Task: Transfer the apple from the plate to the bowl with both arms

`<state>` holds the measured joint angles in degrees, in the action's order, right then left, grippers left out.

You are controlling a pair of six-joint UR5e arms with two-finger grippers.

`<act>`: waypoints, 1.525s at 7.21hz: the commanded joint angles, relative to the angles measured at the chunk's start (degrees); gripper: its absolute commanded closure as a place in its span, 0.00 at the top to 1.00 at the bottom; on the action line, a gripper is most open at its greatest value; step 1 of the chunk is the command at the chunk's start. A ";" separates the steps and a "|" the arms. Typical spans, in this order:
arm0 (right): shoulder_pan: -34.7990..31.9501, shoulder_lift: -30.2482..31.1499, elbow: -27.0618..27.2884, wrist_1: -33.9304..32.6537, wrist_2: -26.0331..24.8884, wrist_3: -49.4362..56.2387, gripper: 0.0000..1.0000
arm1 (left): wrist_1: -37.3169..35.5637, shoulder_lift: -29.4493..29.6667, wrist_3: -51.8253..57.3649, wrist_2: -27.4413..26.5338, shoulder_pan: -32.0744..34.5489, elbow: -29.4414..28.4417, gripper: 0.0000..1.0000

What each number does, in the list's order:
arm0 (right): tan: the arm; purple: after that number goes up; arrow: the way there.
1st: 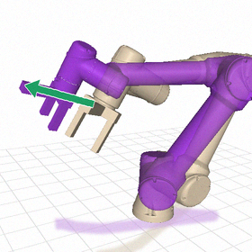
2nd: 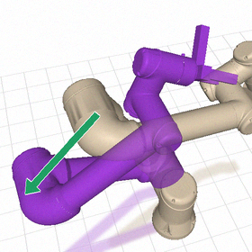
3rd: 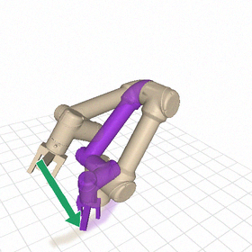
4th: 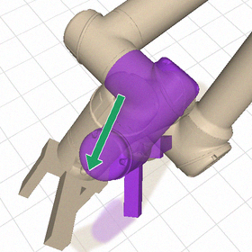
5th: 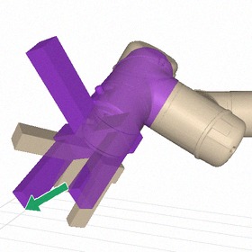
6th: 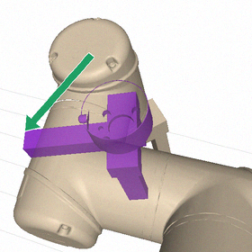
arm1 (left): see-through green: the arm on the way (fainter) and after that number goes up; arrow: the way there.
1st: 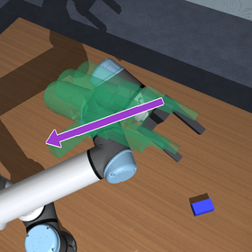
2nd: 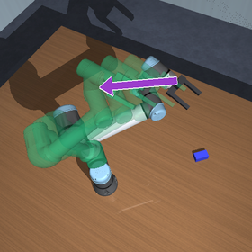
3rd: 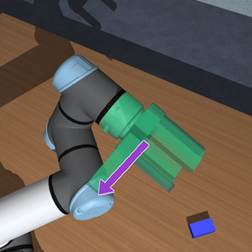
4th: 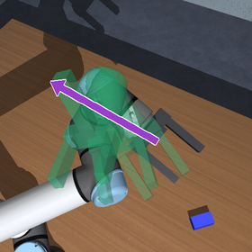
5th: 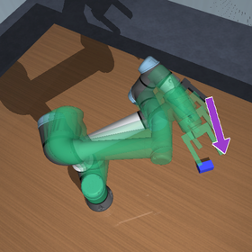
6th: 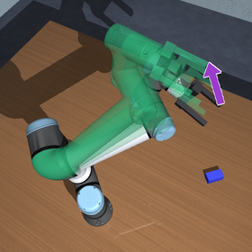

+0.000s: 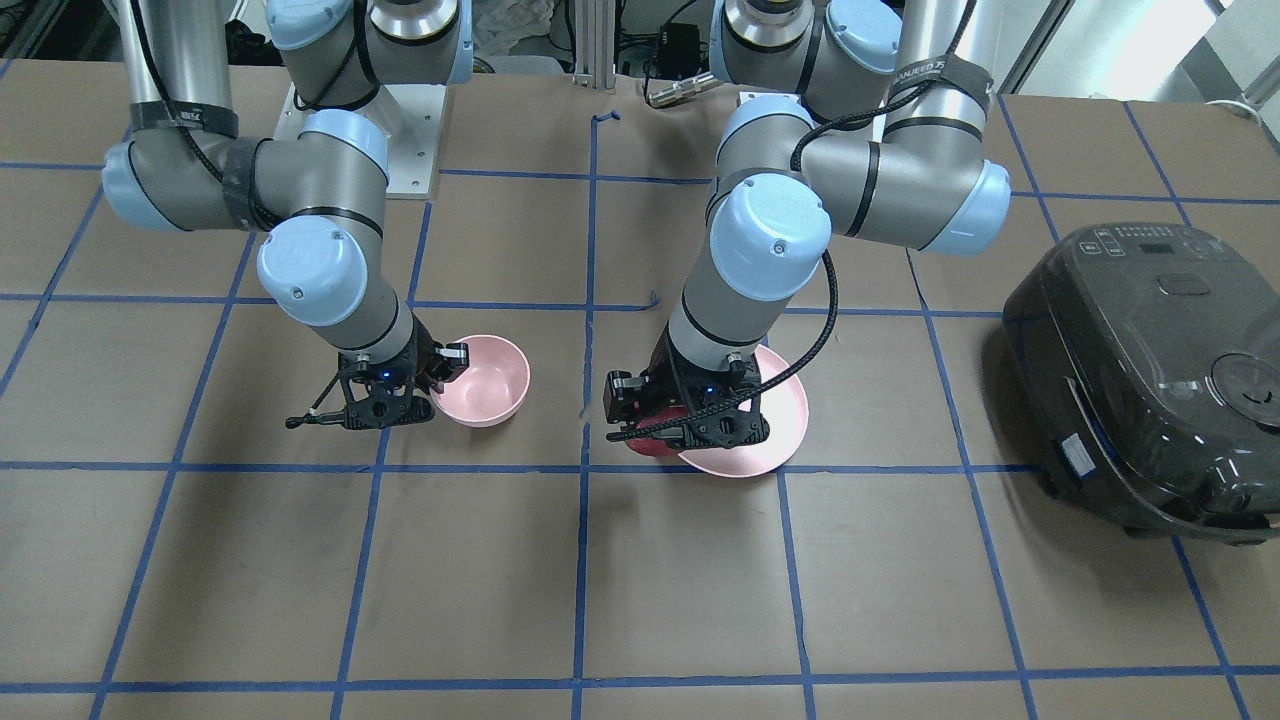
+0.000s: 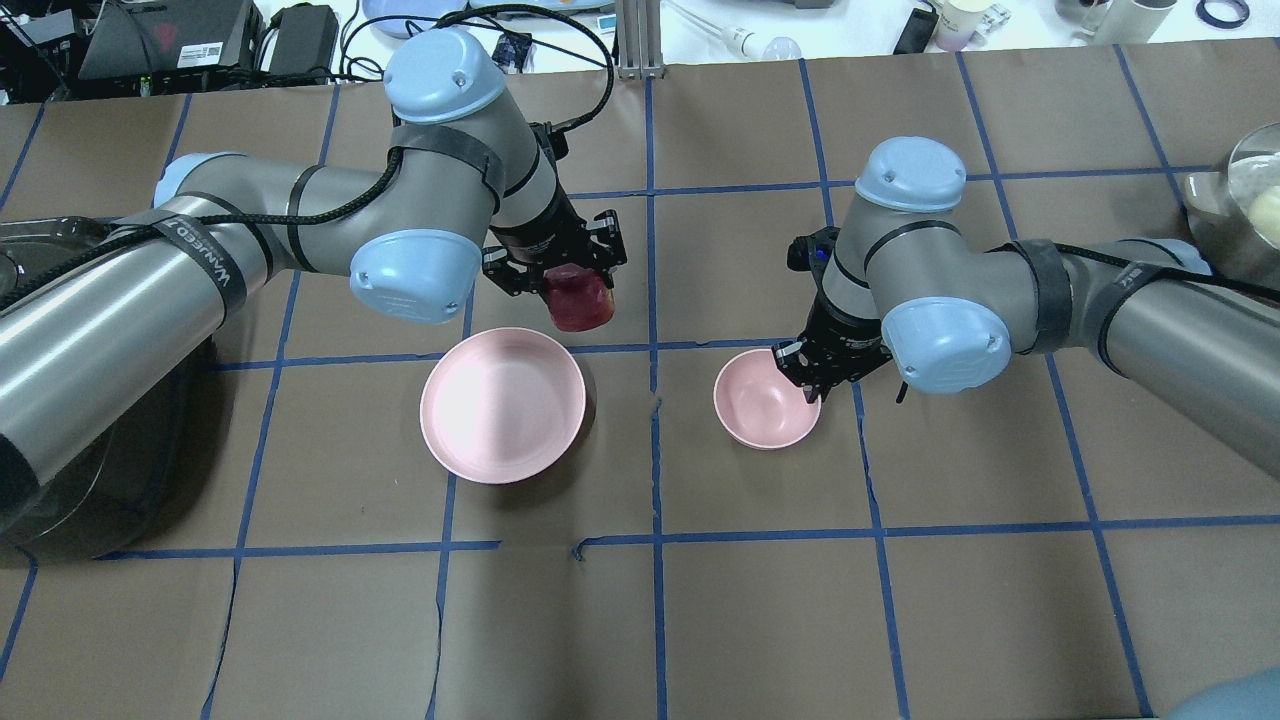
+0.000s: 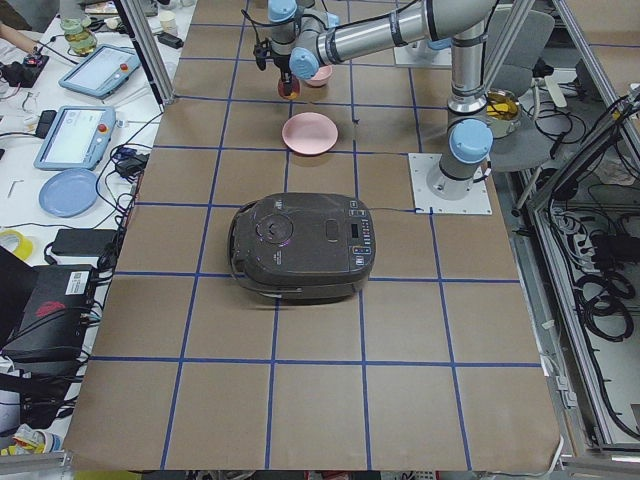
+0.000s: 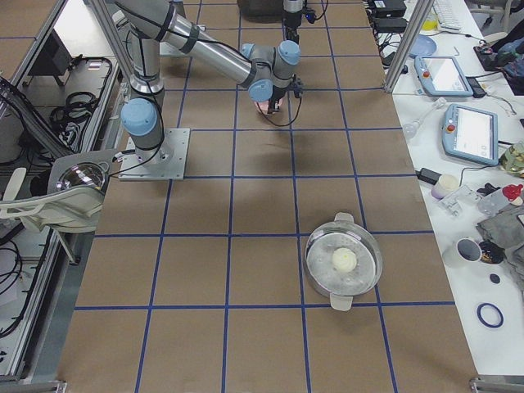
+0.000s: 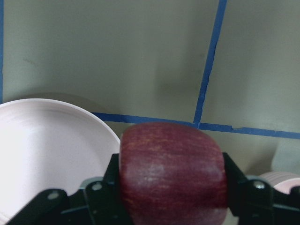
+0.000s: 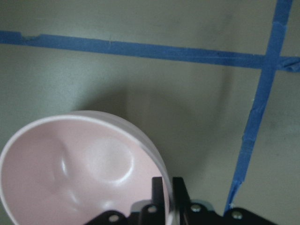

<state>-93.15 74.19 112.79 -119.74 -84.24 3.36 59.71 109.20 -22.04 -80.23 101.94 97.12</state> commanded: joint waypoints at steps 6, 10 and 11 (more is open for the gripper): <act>0.69 13.49 -9.59 12.21 -6.28 -0.11 1.00 | -0.12 -0.04 -0.02 0.08 0.11 0.00 0.11; 0.60 16.17 -27.92 33.04 -5.85 -0.02 1.00 | -0.21 0.05 -2.11 2.71 1.41 -0.09 0.10; 0.77 15.64 -31.63 35.60 -5.76 0.50 1.00 | -1.08 0.14 -4.65 2.62 3.95 -0.35 0.10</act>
<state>-92.52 90.18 86.64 -88.48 -90.25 3.42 59.30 109.27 -24.20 -77.84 103.61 97.00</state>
